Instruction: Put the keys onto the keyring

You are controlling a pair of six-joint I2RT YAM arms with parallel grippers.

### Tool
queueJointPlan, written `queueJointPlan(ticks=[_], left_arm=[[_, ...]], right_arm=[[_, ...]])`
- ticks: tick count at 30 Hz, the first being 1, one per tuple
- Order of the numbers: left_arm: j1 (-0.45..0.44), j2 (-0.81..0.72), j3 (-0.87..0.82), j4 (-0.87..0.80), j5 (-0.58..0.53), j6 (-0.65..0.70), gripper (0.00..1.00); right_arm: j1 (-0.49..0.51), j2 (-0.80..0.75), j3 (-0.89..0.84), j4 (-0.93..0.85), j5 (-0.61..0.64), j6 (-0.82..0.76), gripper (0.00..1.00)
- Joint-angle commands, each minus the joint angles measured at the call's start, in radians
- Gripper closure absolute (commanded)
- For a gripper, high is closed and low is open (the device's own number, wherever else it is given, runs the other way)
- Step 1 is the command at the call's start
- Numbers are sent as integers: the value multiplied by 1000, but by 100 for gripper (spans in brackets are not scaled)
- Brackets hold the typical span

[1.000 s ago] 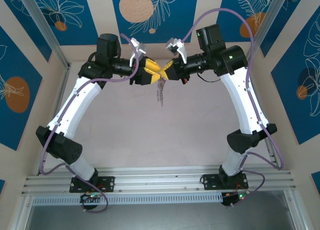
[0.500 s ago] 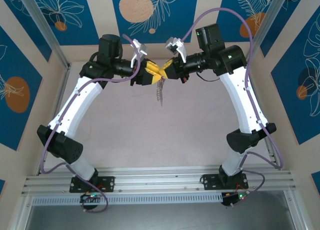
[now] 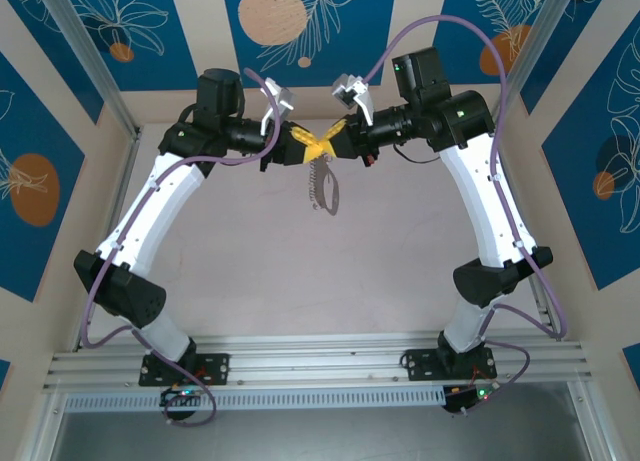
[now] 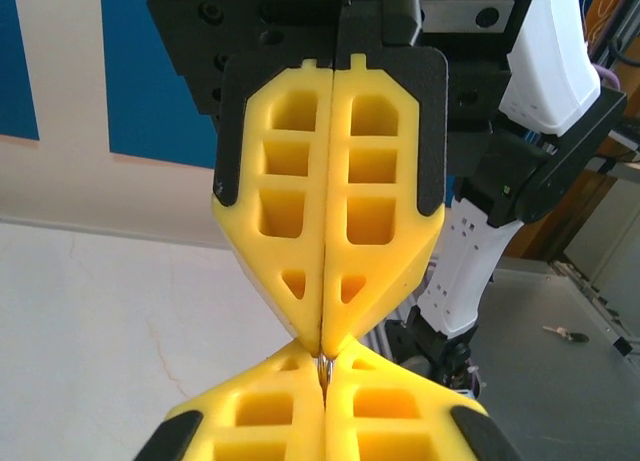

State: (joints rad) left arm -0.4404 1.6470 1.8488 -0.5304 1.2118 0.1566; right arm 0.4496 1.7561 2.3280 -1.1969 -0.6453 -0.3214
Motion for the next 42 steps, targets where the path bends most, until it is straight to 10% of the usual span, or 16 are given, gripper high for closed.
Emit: queueJointPlan(ticks=[1,5,11,23,42], left_arm=[[-18,9,33,24,37,9,100],[-27,0,19,73,14,-28,100],[-29,-43,-50,268,-95,-165,100],[-49,-119,-185,616,-209,-405,100],[-103,-172,-329,911,-355,-597,100]], right_arm=[[1,-6,8,34,-43,25,100],[-5,-15,7,68,-41,57,100],[-111,-179,-217,326,-74,222,69],[-159,-532,-922,1008,122,553,66],[35,-525,-1031,1168,253,572,60]])
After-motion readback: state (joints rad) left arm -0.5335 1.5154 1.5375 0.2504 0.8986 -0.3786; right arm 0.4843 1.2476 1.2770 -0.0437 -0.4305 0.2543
